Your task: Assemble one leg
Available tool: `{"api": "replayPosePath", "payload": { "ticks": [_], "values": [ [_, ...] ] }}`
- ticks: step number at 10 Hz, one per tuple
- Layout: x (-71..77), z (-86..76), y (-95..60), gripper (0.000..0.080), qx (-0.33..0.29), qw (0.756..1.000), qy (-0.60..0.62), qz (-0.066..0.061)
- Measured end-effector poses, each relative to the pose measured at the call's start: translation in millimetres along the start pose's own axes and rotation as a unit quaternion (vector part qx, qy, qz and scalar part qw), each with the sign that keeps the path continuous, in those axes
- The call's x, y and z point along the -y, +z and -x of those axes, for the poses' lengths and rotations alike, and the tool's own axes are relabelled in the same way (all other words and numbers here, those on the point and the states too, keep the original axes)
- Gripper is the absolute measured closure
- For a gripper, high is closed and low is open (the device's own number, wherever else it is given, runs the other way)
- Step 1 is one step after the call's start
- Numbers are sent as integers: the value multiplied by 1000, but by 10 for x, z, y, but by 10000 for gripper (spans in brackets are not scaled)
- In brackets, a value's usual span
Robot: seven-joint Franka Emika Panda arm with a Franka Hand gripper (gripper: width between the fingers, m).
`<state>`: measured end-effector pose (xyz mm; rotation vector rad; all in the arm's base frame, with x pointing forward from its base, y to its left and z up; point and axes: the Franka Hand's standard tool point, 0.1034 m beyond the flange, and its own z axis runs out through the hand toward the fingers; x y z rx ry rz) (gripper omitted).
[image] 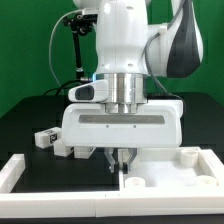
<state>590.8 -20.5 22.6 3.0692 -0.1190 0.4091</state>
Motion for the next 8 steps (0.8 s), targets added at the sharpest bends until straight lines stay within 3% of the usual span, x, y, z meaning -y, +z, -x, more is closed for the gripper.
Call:
{"api": "replayPosePath", "payload": {
  "ticks": [5,6,7,8],
  "values": [
    [-8,1,-4,740,-1,1000,-2,6],
    [-7,-7,-14,542,-2,1000,-2,6],
    [13,-43,-106,542,0,1000,-1,1],
    [35,-51,-267,343,1,1000,0,-6]
  ]
}}
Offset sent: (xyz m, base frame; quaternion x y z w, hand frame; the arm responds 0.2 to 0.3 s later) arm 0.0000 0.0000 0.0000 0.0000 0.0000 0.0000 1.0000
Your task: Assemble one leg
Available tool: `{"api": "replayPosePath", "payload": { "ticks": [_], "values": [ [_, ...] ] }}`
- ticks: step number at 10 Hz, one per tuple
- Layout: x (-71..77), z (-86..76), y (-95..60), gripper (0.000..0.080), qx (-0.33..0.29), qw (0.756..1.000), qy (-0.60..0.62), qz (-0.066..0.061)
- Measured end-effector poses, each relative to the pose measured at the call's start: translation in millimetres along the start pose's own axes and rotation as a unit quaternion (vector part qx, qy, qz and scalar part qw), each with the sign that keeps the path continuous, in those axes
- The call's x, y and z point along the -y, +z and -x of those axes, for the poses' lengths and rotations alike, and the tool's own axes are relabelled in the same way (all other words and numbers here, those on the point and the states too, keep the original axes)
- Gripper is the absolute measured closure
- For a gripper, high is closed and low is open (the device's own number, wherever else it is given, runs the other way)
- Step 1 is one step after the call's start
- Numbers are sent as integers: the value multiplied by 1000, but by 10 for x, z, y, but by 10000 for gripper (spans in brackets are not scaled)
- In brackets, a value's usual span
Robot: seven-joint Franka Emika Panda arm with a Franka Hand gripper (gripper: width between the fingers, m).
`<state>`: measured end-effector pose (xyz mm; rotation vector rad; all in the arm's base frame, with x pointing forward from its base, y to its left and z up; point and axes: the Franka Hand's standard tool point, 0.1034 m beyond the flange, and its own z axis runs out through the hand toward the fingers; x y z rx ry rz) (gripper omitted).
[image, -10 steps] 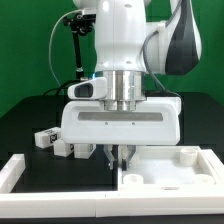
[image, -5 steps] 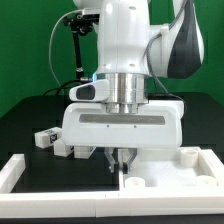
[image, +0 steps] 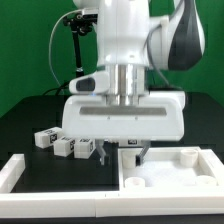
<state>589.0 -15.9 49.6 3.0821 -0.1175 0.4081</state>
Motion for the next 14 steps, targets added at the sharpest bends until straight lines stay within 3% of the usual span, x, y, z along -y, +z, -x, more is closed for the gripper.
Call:
{"api": "replayPosePath", "payload": {
  "ticks": [1,2,4,8,9,11,13,14],
  "values": [
    [-72,76,-121,220,18,1000,6,-7],
    [-163,141,-243,220,24,999,17,-12],
    [-53,314,-453,154,40,998,43,-26],
    [-35,353,-433,151,54,997,45,-29],
    [67,428,-427,151,104,992,53,-38],
    [176,524,-451,151,158,986,47,-39],
    [243,732,-387,151,125,991,47,-26],
    [235,753,-392,151,133,990,48,-27]
  ]
}}
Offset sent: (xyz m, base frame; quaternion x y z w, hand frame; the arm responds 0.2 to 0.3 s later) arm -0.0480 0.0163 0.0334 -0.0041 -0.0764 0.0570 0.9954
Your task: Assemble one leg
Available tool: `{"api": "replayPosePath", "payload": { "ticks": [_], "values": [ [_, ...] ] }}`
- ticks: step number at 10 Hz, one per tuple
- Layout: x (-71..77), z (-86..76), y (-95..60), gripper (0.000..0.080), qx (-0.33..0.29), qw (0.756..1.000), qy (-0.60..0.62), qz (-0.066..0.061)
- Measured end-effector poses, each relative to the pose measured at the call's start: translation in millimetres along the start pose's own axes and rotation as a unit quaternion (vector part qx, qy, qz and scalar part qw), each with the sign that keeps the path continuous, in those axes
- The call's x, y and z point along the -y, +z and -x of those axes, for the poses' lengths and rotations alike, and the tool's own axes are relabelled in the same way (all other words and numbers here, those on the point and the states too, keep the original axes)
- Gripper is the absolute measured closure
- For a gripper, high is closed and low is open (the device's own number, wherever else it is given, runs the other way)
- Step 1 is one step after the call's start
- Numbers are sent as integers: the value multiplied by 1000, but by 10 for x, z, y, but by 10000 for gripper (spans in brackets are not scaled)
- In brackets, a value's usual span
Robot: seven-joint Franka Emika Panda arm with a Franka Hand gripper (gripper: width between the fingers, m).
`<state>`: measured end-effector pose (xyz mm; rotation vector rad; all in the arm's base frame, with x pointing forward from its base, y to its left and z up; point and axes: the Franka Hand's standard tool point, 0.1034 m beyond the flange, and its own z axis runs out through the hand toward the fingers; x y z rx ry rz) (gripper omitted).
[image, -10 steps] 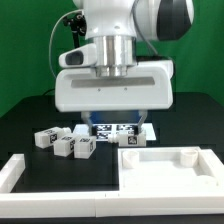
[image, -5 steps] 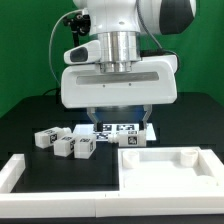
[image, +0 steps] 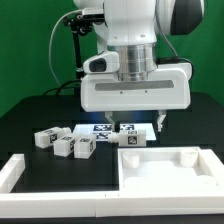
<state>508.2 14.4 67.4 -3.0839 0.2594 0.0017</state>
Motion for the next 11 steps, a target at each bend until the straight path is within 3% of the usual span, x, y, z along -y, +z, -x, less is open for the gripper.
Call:
{"api": "replayPosePath", "payload": {
  "ticks": [2,7,11],
  "values": [
    [-2,-37,-20,151,-12,1000,-19,2],
    [33,226,-129,151,-33,977,-212,13],
    [22,224,-125,151,-33,978,-207,13]
  ]
}}
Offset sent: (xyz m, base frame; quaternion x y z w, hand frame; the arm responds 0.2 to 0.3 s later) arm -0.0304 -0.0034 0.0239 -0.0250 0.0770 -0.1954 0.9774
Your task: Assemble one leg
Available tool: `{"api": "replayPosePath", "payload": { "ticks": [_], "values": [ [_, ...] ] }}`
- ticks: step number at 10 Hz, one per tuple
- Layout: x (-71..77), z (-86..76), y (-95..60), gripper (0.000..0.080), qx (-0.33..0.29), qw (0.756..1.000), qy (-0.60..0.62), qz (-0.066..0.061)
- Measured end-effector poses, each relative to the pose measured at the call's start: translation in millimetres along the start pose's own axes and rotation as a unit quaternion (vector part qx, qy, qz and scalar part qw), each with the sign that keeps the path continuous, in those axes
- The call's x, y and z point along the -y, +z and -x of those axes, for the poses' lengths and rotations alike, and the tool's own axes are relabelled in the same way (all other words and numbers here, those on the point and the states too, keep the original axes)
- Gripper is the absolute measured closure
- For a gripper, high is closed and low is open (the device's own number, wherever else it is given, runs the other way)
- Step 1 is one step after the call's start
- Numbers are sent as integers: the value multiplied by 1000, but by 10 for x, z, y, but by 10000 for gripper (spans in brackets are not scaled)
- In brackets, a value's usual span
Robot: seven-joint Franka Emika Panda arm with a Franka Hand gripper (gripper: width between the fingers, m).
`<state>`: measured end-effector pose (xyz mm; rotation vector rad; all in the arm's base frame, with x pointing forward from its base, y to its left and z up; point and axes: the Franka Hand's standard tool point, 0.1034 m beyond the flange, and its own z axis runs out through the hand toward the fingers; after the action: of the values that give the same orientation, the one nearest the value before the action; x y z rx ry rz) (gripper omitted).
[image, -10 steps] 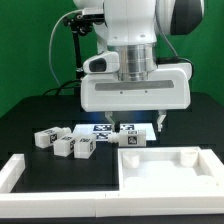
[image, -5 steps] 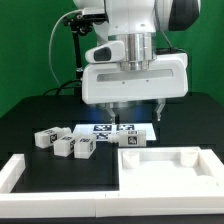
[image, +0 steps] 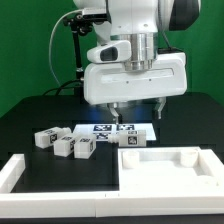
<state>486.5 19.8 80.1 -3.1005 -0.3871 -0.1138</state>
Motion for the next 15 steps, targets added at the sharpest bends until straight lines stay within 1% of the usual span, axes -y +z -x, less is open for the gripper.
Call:
{"api": "replayPosePath", "payload": {
  "ticks": [1,2,3,4,5,6,10,13,14,15],
  "values": [
    [-2,6,4,151,0,1000,-5,1],
    [-27,79,41,151,-5,996,-93,9],
    [-24,167,79,151,5,988,-154,6],
    [24,264,136,151,17,982,-189,5],
    [108,345,175,151,29,977,-210,3],
    [89,385,158,151,28,978,-206,1],
    [71,400,176,151,29,979,-204,2],
    [162,750,337,151,56,975,-215,-5],
    [165,820,373,151,60,975,-214,-5],
    [168,849,406,151,61,975,-213,-4]
  ]
}}
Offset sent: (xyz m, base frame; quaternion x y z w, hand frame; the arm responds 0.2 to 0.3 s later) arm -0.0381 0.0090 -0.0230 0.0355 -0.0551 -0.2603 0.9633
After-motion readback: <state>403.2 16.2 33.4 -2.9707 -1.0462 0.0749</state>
